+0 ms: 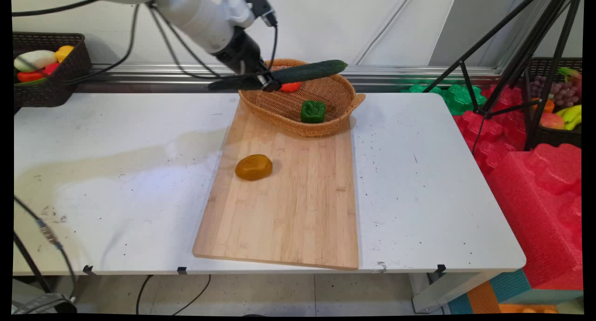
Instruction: Place the picked object on the cutting board
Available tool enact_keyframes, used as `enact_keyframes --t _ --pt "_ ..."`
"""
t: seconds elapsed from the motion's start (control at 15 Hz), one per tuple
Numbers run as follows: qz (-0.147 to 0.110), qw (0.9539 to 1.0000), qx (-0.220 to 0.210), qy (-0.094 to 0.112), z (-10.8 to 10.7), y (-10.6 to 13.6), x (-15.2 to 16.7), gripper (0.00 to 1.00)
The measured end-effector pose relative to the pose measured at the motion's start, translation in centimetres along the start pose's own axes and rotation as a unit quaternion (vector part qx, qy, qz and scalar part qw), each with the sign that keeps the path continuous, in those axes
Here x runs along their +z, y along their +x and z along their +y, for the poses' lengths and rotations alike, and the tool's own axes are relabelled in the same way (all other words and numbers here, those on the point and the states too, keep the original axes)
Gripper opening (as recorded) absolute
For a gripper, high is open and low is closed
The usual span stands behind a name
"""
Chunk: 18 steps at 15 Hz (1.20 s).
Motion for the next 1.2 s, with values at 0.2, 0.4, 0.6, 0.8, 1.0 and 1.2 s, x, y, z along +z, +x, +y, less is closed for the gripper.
enact_keyframes --t 0.2,0.4,0.6,0.8,1.0,1.2 --pt "0.004 0.9995 -0.027 -0.015 3.1 -2.3 -3.3 0.0" --pt "0.0 0.9983 -0.049 -0.031 6.3 -4.5 -5.8 0.0" --pt "-0.006 0.997 -0.064 -0.043 8.4 -6.0 -7.0 0.0" --pt "-0.014 0.9953 -0.079 -0.055 10.5 -7.5 -7.7 0.0" --pt "-0.018 0.9938 -0.09 -0.063 12.1 -8.4 -7.7 0.0" --pt "-0.021 0.9922 -0.101 -0.069 13.5 -8.9 -7.1 0.0"
